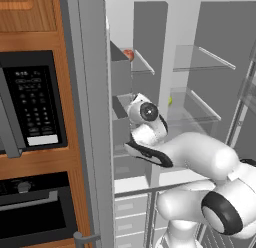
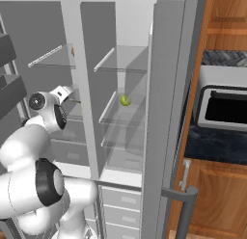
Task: There's a fish in the fridge that needs to be moved to the freezer for freezing. Pick up the fish from the fridge, place it on any shelf in the freezer, and close the fridge and freezer doors when done.
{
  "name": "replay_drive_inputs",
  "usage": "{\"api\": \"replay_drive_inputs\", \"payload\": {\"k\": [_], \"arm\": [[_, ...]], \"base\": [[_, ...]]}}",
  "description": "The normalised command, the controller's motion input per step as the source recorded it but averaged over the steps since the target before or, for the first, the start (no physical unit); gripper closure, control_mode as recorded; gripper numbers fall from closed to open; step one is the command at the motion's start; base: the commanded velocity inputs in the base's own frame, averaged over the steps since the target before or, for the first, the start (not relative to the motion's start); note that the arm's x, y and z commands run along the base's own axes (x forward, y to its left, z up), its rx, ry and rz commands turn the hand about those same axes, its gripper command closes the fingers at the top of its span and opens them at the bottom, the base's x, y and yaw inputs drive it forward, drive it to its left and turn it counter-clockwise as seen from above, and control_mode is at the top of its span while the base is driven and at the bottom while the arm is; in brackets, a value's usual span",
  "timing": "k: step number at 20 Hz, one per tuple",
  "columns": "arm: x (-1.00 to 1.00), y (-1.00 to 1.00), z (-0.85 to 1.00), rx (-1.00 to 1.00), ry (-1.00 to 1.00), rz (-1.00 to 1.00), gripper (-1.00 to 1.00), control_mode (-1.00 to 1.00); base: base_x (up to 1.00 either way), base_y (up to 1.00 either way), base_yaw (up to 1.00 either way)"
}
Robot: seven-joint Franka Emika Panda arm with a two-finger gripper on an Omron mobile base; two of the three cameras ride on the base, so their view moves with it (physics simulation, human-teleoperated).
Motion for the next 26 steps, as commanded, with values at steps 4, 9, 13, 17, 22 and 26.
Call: {"api": "replay_drive_inputs", "payload": {"k": [4,9,13,17,22,26], "arm": [[-0.84,-0.52,0.61,0.0,0.0,0.0,-1.0,-1.0],[-0.88,-0.35,0.59,0.0,0.0,-0.03,-1.0,-1.0],[-0.83,-0.26,0.53,0.0,-0.01,-0.3,-1.0,-1.0],[-0.45,-0.43,0.33,0.06,0.01,-0.39,-1.0,-1.0],[-0.52,-0.56,0.29,0.3,-0.05,-0.08,-1.0,-1.0],[-0.47,-0.37,0.16,0.37,0.0,0.0,-1.0,-1.0]], "base": [[0.0,0.0,0.0],[0.0,0.0,0.0],[0.0,0.0,0.0],[0.0,0.0,0.0],[0.0,0.0,0.0],[0.0,0.0,0.0]]}}
